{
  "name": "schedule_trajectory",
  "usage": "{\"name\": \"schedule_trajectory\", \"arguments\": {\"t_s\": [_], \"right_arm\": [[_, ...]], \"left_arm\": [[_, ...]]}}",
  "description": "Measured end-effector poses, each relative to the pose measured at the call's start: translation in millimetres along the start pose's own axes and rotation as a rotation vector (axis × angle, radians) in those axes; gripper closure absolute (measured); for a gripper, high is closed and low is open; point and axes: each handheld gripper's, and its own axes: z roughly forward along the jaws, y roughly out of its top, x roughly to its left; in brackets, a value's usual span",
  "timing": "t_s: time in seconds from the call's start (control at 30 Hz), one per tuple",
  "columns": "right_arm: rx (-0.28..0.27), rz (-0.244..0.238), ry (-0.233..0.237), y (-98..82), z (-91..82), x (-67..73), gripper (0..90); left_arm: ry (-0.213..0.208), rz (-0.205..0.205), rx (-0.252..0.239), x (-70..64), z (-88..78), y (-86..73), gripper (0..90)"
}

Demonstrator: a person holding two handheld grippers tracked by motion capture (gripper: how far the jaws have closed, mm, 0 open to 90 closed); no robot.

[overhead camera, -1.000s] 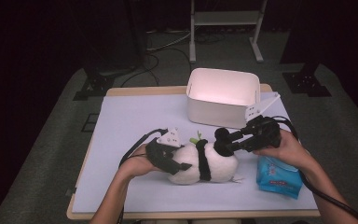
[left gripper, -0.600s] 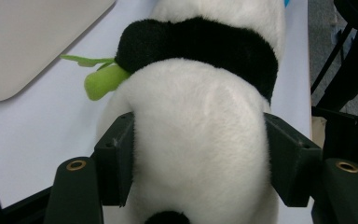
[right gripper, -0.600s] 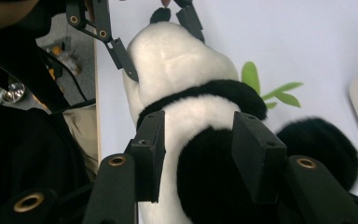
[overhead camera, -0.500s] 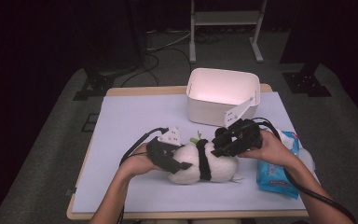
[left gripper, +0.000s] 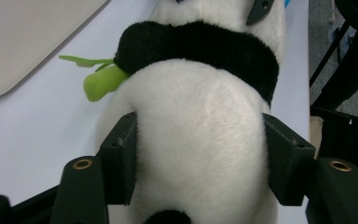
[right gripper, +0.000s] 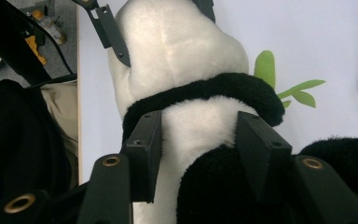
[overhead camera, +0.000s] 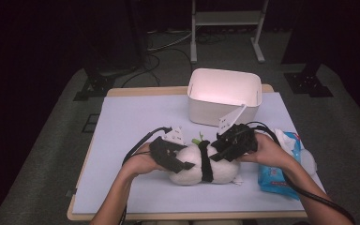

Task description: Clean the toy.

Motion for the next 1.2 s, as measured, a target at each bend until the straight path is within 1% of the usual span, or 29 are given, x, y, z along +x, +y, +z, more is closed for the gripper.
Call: {"name": "schedule_trajectory", "arguments": {"t_s": [0.03,0.07,0.1,0.13,0.17,0.23,0.27,0.33,0.4,0.47,0.57,0.6,0.63,0.67,0.73,0.77,0.83,0.87,0.93,0.97,1.03,1.07,1.13,1.17,1.2], "right_arm": [[-0.004,0.004,-0.003,-1.0,0.8,0.1,56.1],[-0.006,0.0,-0.006,-1.8,0.9,0.1,60.3],[-0.005,-0.005,-0.009,-2.3,0.3,0.5,65.1],[-0.012,-0.011,-0.012,-2.4,-1.0,0.6,70.5],[-0.023,-0.016,-0.02,-2.8,-2.8,0.7,72.9],[-0.03,-0.012,-0.021,-2.6,-4.5,-2.3,75.5],[-0.039,-0.016,-0.023,-2.2,-5.4,-3.9,76.8],[-0.046,-0.006,-0.028,-0.4,-8.1,-5.5,78.6],[-0.056,-0.009,-0.046,1.5,-10.8,-7.4,79.5],[-0.065,-0.016,-0.077,3.5,-14.0,-8.3,80.0],[-0.098,-0.023,-0.115,6.3,-20.3,-10.4,80.1],[-0.109,-0.027,-0.126,6.9,-22.0,-10.6,80.1],[-0.113,-0.031,-0.135,7.0,-22.5,-10.5,80.1],[-0.11,-0.036,-0.146,6.5,-21.0,-10.3,80.0],[-0.082,-0.033,-0.139,3.1,-13.2,-10.2,79.2],[-0.064,-0.031,-0.124,0.3,-7.3,-10.5,78.5],[-0.078,-0.012,-0.079,-3.5,-3.4,-9.0,75.0],[-0.082,-0.004,-0.059,-3.3,-3.7,-8.5,71.3],[-0.071,0.019,0.003,0.8,-5.7,-10.0,64.3],[-0.061,0.02,0.017,4.1,-7.0,-9.9,62.8],[-0.054,0.017,0.024,10.9,-9.5,-9.3,62.5],[-0.061,0.019,0.027,13.6,-11.0,-8.6,64.7],[-0.057,0.007,0.001,17.3,-11.8,-7.7,68.0],[-0.047,0.013,-0.009,17.8,-10.3,-7.9,70.1],[-0.028,0.021,-0.018,17.3,-7.8,-8.6,72.2]], "left_arm": [[0.001,0.0,0.0,0.5,-0.2,0.0,39.9],[-0.004,-0.008,-0.008,1.0,0.0,-0.2,40.9],[-0.003,-0.005,-0.008,2.1,-0.6,-0.4,41.8],[0.004,-0.016,-0.021,2.1,-0.6,-0.3,42.9],[0.009,-0.01,-0.022,2.7,-1.3,0.2,43.6],[0.018,-0.016,-0.031,3.7,-2.4,1.6,44.2],[0.021,-0.009,-0.033,5.0,-3.5,2.5,44.3],[0.027,-0.005,-0.041,7.6,-5.1,4.5,44.4],[0.045,0.004,-0.047,9.1,-7.4,8.3,44.5],[0.08,0.031,-0.036,10.5,-10.9,13.7,44.4],[0.12,0.05,-0.042,12.1,-16.3,20.5,44.3],[0.131,0.059,-0.041,12.2,-16.4,21.2,43.9],[0.138,0.059,-0.041,12.3,-15.3,20.7,43.5],[0.138,0.062,-0.032,12.7,-12.8,19.0,43.0],[0.12,0.064,-0.003,12.4,-3.7,13.3,41.5],[0.113,0.058,0.006,11.4,-0.3,10.0,40.5],[0.092,0.048,-0.003,9.4,-1.4,4.9,39.1],[0.087,0.05,-0.003,7.4,-2.3,3.5,38.7],[0.083,0.072,0.015,3.2,-4.1,3.1,37.7],[0.084,0.078,0.02,1.8,-4.6,3.0,37.5],[0.078,0.087,0.021,0.2,-5.3,2.4,37.2],[0.071,0.086,0.017,-0.3,-5.4,1.9,37.1],[0.059,0.092,0.012,-1.0,-6.0,0.7,36.7],[0.056,0.094,0.011,-1.2,-6.6,0.4,36.6],[0.048,0.083,0.003,-1.6,-6.6,-0.2,36.4]]}}
